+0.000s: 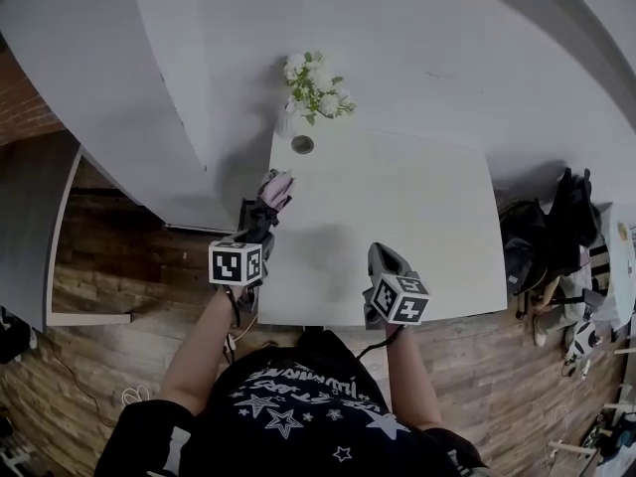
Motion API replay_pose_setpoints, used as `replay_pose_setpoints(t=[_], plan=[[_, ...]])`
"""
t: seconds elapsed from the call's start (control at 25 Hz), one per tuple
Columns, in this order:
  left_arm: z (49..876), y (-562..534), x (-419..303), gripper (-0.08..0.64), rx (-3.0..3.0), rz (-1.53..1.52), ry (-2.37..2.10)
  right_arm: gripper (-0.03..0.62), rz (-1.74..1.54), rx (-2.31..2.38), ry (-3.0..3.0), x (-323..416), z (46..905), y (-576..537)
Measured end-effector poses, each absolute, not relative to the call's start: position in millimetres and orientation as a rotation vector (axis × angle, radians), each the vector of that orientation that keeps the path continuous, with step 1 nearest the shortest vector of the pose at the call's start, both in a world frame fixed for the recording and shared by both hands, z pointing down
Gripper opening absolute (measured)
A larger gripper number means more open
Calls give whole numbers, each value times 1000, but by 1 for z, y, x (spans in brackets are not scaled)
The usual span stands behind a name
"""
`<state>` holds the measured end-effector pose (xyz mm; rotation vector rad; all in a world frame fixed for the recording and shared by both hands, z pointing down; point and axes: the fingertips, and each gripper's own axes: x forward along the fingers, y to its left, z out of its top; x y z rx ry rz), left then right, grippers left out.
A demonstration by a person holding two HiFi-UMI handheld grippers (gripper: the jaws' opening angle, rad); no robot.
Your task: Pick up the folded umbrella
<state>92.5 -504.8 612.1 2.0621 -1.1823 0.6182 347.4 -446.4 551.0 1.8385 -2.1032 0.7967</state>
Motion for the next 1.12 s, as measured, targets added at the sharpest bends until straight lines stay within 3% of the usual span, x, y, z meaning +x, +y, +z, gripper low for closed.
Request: replay_pose_setpoints(t=[0.52, 1.12], plan=[[582, -445, 51, 195, 2216, 568, -1020, 15, 840, 1998, -2063, 287, 549, -349], [581, -405, 57, 195, 2220, 503, -957, 15, 842, 2010, -2105, 283, 542, -308]])
